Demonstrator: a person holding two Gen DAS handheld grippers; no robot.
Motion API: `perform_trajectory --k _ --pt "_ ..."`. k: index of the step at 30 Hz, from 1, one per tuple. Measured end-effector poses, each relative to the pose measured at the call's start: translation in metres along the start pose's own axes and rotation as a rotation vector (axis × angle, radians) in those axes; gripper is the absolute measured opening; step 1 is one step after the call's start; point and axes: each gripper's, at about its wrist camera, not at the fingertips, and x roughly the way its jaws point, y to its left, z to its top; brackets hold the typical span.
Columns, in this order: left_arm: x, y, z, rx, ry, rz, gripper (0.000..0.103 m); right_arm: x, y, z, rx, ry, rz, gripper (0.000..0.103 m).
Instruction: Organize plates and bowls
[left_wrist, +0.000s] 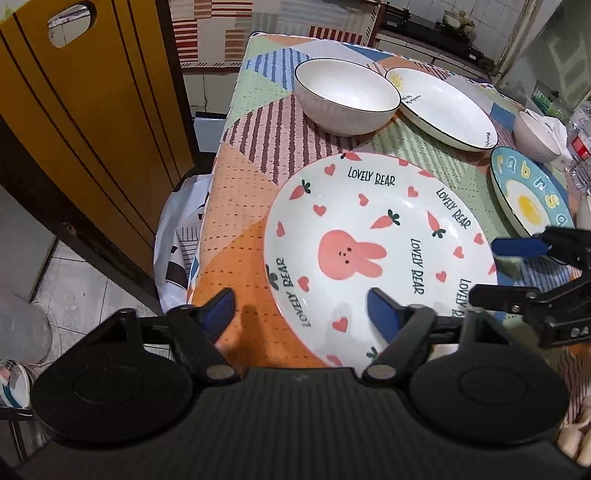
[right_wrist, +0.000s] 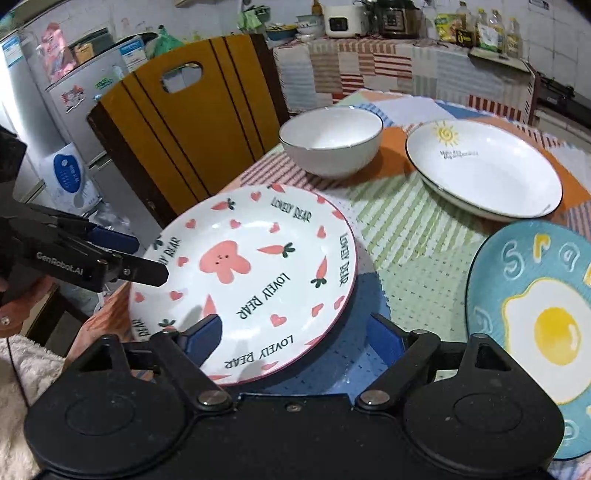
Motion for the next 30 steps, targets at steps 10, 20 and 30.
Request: perform_trajectory --k 10,20,30 --pt "0.010 0.004 0.005 0.004 0.047 0.026 0.020 0.011 -0.012 0.010 0.123 0.091 0.047 0.074" --pt "0.021 0.015 0.013 -0.149 0.118 -0.028 0.023 0.019 -0.012 0.000 0.080 0.066 0.044 0.028" --pt "-0.013 -0.042 0.016 -0.011 0.027 -0.001 0.023 -0.011 -0.037 0.012 0.017 0.029 0.065 0.026"
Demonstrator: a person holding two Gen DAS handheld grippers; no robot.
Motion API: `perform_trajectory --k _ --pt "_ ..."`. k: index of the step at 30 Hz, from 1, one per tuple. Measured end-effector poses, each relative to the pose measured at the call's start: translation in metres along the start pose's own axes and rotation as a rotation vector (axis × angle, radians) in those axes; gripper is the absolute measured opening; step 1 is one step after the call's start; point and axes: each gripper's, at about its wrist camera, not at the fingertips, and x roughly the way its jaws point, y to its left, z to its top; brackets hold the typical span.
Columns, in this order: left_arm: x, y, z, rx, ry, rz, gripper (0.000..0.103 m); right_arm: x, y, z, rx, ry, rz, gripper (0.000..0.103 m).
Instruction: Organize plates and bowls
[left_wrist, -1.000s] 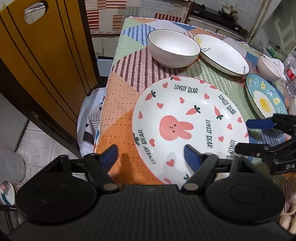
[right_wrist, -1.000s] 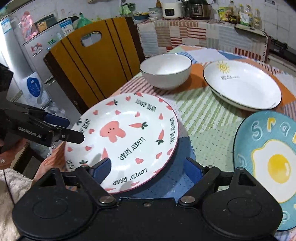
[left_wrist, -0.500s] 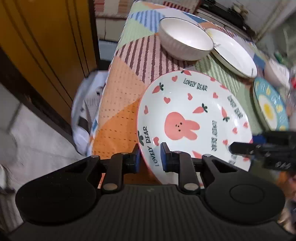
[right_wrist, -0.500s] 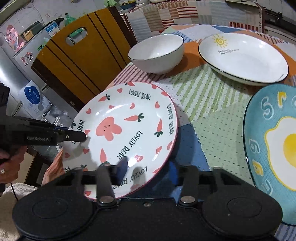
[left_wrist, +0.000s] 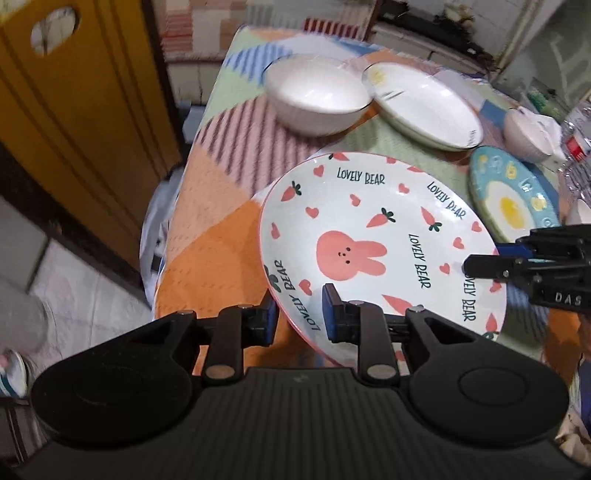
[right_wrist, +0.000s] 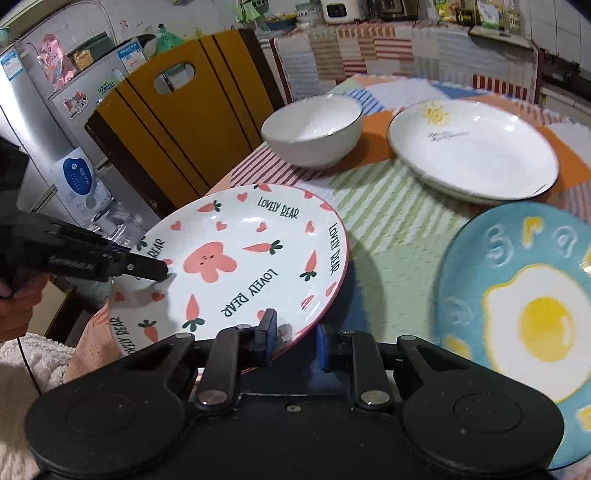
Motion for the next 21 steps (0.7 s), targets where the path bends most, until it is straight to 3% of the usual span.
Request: perform_trajectory --k 10,21 --pt "-0.008 -0.079 0.030 0.099 -0.053 -0.052 0.023 -0.065 -0.054 -0.007 0.023 -0.078 -0.015 0.026" --pt "0.024 -0.155 0.051 0.175 -0.035 -0.104 0.023 -0.114 -0.116 -0.034 0.082 -0.138 -0.075 0.026"
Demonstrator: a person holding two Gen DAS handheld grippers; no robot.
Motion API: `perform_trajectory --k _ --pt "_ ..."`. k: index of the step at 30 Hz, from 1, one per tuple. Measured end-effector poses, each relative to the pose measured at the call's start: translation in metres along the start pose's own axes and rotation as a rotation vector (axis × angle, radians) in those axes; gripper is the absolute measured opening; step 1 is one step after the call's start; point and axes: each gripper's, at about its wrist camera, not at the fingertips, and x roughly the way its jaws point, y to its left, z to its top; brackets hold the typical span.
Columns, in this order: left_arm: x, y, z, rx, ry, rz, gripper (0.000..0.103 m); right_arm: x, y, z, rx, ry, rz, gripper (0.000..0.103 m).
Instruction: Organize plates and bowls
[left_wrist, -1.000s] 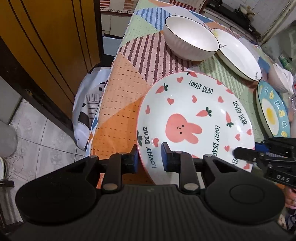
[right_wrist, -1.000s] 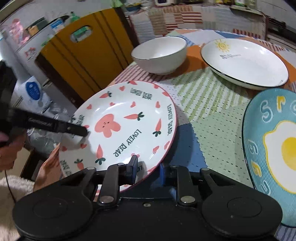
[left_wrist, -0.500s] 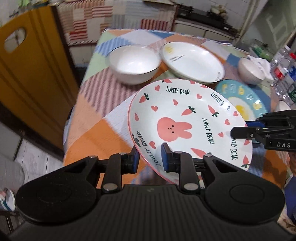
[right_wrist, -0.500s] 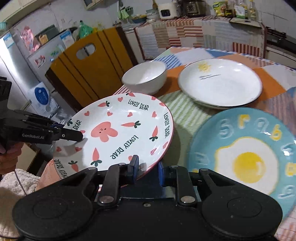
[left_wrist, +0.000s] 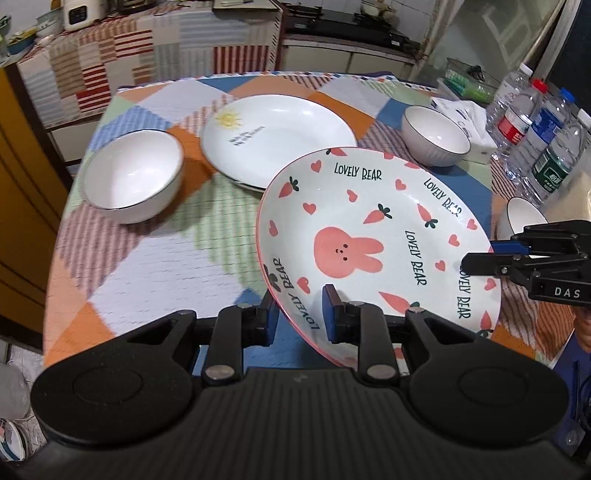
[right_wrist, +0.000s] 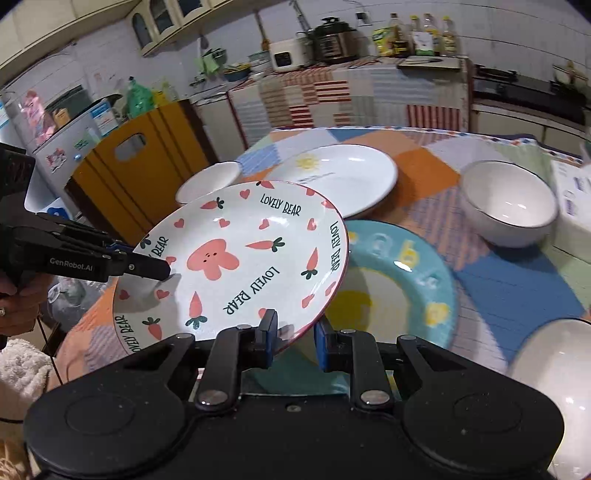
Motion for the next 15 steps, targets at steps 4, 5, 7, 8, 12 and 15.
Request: perform_trajectory --k 4,5,7,8,12,15 --pt "0.015 -0.012 0.005 0.009 0.019 -0.011 0.023 -0.001 -0.017 -0.005 0.021 -0.003 -0.024 0.026" --pt "0.018 -0.015 0.007 0.014 0.023 -0.014 0.023 -0.001 -0.021 -0.006 0.030 -0.003 -0.027 0.026" --pt "0.024 -0.020 0.008 0.026 0.034 -0.019 0.023 -0.001 -0.027 -0.009 0.044 0.001 -0.035 0.026" --pt "0.027 -0.022 0.009 0.031 0.040 -0.021 0.023 -0.001 -0.031 -0.011 0.056 0.004 -0.040 0.026" --pt "0.039 -0.031 0.011 0.055 0.058 -0.029 0.023 -0.001 -0.043 -0.019 0.098 0.023 -0.057 0.026" --pt "0.047 -0.029 0.015 0.055 0.074 -0.042 0.023 -0.001 -0.051 -0.022 0.170 0.022 -0.055 0.026"
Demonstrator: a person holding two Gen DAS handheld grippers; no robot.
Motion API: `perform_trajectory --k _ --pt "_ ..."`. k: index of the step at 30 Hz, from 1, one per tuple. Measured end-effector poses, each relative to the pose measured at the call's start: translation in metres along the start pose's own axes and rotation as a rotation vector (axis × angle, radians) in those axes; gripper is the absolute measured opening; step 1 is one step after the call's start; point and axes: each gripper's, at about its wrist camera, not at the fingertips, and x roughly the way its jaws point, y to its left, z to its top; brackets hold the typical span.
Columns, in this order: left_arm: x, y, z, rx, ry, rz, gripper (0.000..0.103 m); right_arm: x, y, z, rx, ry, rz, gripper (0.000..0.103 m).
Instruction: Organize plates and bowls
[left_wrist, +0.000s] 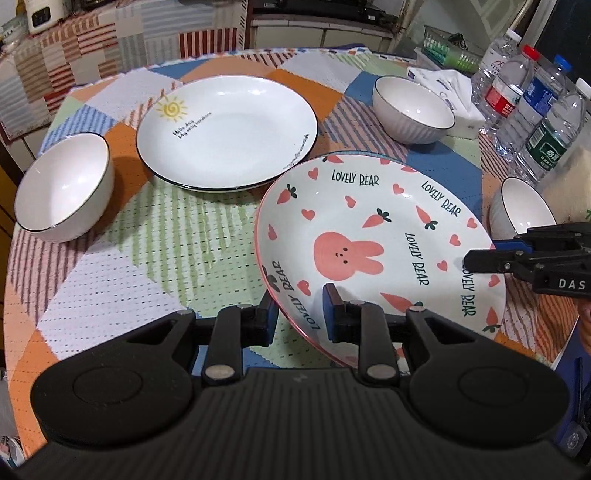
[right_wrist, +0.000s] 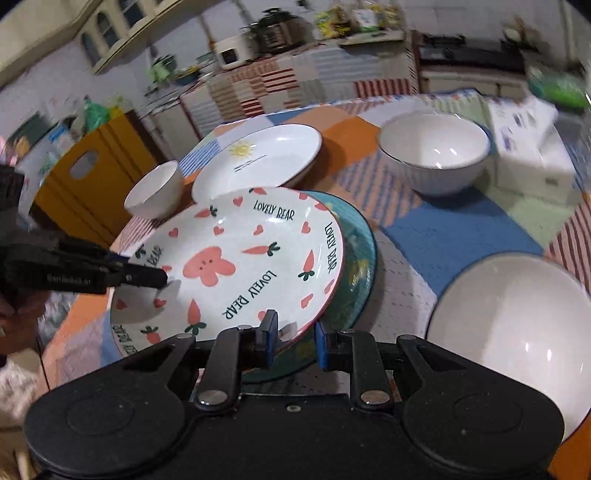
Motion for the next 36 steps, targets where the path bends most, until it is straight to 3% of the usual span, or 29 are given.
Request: perform_trajectory --k 8,17,22,36 --pt "0.010 -0.002 0.008 -0.004 0.048 -0.012 0.024 0.004 0.002 0.002 0.053 0.032 -0.060 0.025" --pt "0.021 0.004 0.010 -0.072 0.136 -0.046 0.025 0.012 0.029 0.016 0.019 0.119 -0.223 0.026" --pt "0.026 0.006 0.005 -0.099 0.155 -0.074 0.025 0.023 0.053 0.023 -0.102 0.171 -0.390 0.030" --pt "0.028 0.004 0.010 -0.095 0.184 -0.073 0.026 0.050 0.074 0.018 -0.215 0.192 -0.587 0.034"
